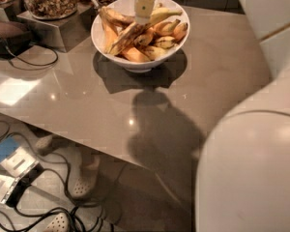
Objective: Pick banana from white bowl
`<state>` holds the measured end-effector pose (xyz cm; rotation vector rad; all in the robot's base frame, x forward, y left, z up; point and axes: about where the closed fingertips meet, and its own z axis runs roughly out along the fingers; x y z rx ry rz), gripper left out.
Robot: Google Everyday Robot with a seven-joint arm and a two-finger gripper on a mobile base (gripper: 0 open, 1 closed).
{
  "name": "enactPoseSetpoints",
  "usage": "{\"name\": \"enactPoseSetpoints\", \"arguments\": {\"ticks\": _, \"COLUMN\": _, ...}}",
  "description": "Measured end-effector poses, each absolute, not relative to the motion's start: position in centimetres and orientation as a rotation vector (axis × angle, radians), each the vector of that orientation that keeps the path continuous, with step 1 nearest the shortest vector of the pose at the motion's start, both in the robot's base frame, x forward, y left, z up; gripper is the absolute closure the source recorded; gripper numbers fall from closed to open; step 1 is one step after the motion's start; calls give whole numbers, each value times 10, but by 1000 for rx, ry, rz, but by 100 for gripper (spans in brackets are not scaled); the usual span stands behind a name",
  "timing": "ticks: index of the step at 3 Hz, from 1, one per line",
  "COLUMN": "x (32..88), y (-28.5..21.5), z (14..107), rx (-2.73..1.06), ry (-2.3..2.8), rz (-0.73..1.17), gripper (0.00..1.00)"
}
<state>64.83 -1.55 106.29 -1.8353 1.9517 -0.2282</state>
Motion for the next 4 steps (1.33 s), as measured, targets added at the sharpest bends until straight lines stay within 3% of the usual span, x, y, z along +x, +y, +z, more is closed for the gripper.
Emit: {"name": "enactPoseSetpoints", "arguments": {"ticks": 4, "x": 710, "y": -1, "z": 1049, "rx": -1746, "ry": 1958, "rz": -157, "gripper": 0}}
